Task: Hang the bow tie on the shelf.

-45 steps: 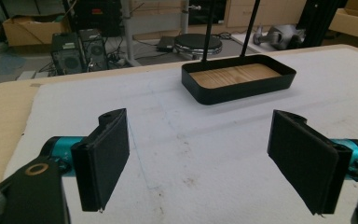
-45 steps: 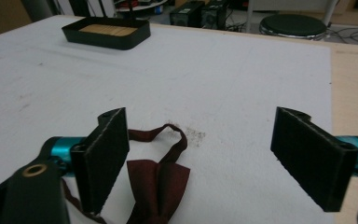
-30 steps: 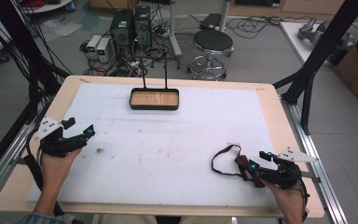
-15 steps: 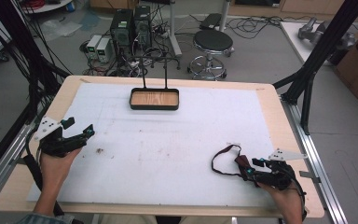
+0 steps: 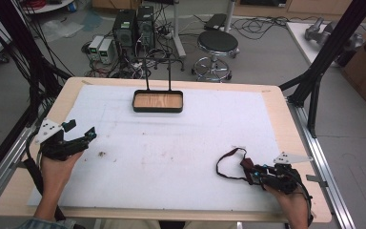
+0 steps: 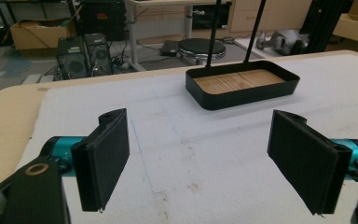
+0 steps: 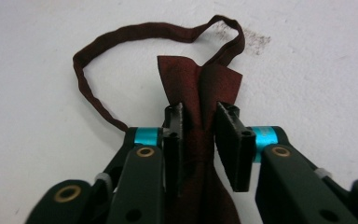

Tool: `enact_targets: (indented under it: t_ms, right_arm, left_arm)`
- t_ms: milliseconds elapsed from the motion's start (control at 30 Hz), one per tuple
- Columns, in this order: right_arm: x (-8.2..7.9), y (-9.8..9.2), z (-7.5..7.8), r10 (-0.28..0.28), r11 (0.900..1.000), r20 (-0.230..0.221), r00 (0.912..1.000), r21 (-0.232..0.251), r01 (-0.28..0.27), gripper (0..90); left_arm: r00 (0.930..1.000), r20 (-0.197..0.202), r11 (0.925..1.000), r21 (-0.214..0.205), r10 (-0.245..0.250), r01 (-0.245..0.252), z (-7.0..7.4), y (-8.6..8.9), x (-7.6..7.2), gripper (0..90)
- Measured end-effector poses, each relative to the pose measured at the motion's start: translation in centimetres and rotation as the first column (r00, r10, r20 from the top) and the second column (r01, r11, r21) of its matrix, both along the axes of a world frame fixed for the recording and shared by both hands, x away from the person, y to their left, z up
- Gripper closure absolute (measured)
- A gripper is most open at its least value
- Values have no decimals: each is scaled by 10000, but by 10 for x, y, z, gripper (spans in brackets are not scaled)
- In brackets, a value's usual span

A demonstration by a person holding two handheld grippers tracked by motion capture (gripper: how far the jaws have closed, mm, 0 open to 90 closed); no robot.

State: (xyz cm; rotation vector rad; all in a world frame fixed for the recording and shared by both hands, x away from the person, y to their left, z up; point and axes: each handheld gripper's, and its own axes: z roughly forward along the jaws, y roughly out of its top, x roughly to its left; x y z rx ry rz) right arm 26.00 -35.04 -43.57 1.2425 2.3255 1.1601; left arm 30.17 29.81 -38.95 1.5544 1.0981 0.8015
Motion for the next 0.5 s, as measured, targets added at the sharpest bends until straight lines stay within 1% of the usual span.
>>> enact_targets:
  t_ms: [100,200,367,433,500]
  right_arm:
    - [-1,-1,2,-115,9999,167,9998,82,114,764]
    - [-2,-1,4,-251,9995,231,9994,176,247,768]
    - [-3,-2,11,-324,9983,701,9970,506,289,770]
    - [-4,-2,17,-327,9966,898,9954,781,257,770]
    - [-4,-2,23,-328,9949,1200,9922,991,209,770]
  left_arm:
    - [10000,8,10000,21,0,0,0,0,0,211]
    - [10000,15,10000,30,18,-18,0,0,0,211]
    - [10000,24,10000,46,29,-29,0,0,0,211]
    - [10000,30,10000,52,35,-35,0,0,0,211]
    - [10000,32,10000,49,43,-44,0,0,0,211]
